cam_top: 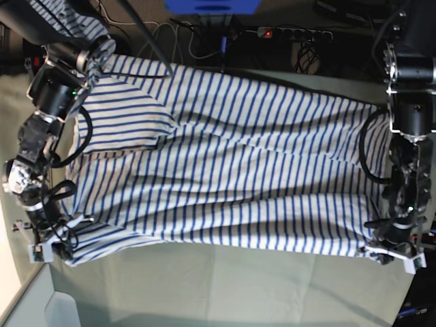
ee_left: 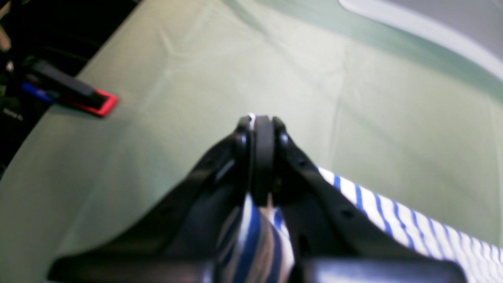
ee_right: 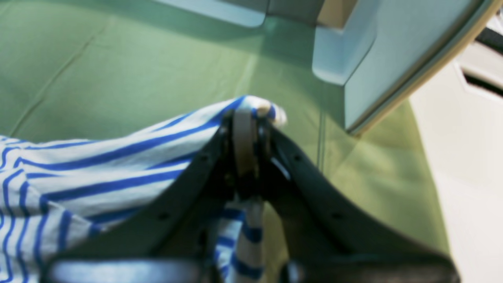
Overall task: Layout the t-shirt on the table in an organized manner, then fold the t-shirt properly
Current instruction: 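Pull the folded strip with both grippers to straighten it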
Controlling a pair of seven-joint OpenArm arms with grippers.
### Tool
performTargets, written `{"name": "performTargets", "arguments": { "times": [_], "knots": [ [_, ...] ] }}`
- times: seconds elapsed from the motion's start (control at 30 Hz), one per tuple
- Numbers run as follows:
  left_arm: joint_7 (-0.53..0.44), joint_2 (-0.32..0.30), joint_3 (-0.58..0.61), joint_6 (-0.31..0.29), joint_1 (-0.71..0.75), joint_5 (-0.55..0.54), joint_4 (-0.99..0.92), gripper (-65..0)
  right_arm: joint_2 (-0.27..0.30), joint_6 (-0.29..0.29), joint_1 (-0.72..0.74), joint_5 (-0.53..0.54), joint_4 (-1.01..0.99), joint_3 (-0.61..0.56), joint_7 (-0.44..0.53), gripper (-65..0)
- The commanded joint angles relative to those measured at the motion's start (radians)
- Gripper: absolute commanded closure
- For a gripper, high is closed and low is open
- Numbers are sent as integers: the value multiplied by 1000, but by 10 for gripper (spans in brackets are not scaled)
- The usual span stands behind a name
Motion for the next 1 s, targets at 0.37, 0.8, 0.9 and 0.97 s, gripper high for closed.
{"name": "performTargets", "arguments": {
  "times": [0.37, 0.8, 0.9, 0.97],
  "knots": [
    [-28, -20, -75, -5, 65, -2, 21, 0, -67, 14, -251, 19, 250, -2, 40, 0],
    [37, -23, -233, -5, 344, -4, 272, 0, -93, 14, -561, 154, 435, 31, 40, 0],
    [103, -18, -298, -5, 381, -4, 297, 0, -93, 14, -639, 160, 439, 26, 44, 0],
    [136, -18, -324, -5, 396, -4, 298, 0, -96, 14, -668, 162, 436, 26, 78, 0]
  ]
}}
